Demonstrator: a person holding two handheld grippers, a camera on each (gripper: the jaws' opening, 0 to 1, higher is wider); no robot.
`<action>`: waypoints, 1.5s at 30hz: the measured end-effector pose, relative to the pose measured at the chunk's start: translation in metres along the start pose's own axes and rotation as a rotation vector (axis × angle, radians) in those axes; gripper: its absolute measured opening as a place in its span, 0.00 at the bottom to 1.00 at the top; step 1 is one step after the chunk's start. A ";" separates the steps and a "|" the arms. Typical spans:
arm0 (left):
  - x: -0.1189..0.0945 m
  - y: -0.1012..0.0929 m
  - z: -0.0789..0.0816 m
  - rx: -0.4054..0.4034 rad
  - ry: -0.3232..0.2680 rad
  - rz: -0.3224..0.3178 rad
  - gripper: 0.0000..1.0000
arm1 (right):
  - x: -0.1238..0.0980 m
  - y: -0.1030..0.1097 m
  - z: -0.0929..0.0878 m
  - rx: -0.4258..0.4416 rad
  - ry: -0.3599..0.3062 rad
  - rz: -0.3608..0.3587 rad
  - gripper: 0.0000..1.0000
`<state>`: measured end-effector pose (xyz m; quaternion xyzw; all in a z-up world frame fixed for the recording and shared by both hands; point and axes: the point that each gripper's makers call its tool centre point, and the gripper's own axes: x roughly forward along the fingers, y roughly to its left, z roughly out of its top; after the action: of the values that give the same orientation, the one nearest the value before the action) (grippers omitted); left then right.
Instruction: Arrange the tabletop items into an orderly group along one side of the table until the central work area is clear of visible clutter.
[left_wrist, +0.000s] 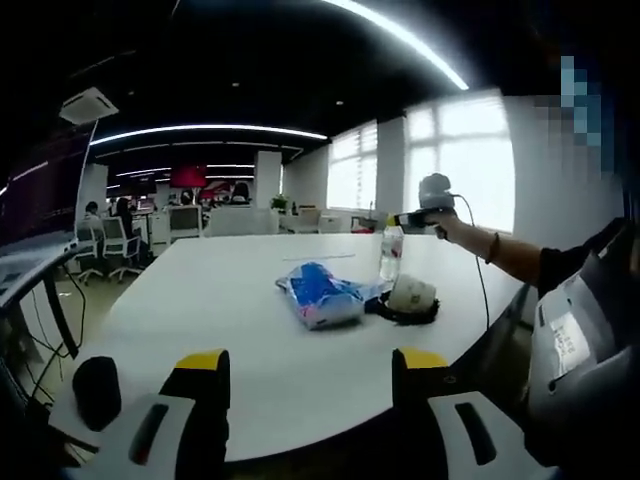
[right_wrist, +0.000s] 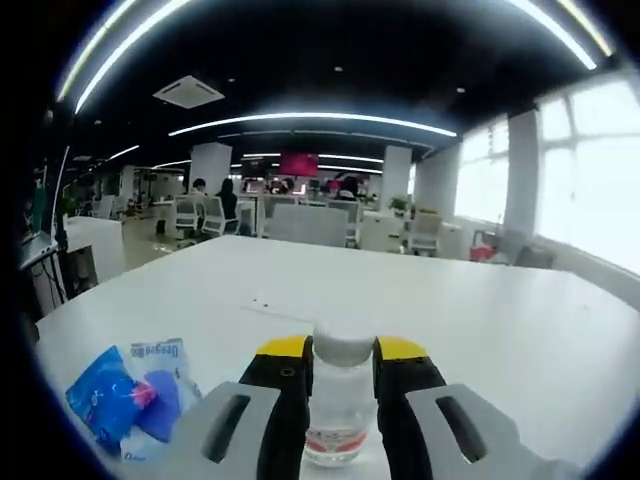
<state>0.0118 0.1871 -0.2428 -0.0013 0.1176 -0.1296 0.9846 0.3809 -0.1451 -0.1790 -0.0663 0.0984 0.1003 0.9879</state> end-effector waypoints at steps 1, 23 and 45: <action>0.000 0.000 0.000 0.000 0.001 0.001 0.65 | 0.000 0.000 0.000 0.000 -0.002 0.000 0.21; -0.003 0.014 0.008 0.012 -0.063 0.095 0.66 | -0.002 0.006 0.002 -0.097 -0.094 0.128 0.36; 0.007 0.015 0.001 -0.025 -0.009 0.106 0.70 | 0.019 0.008 -0.001 -0.004 -0.146 0.346 0.37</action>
<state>0.0228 0.1991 -0.2436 -0.0077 0.1148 -0.0757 0.9905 0.3970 -0.1337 -0.1847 -0.0430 0.0360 0.2735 0.9602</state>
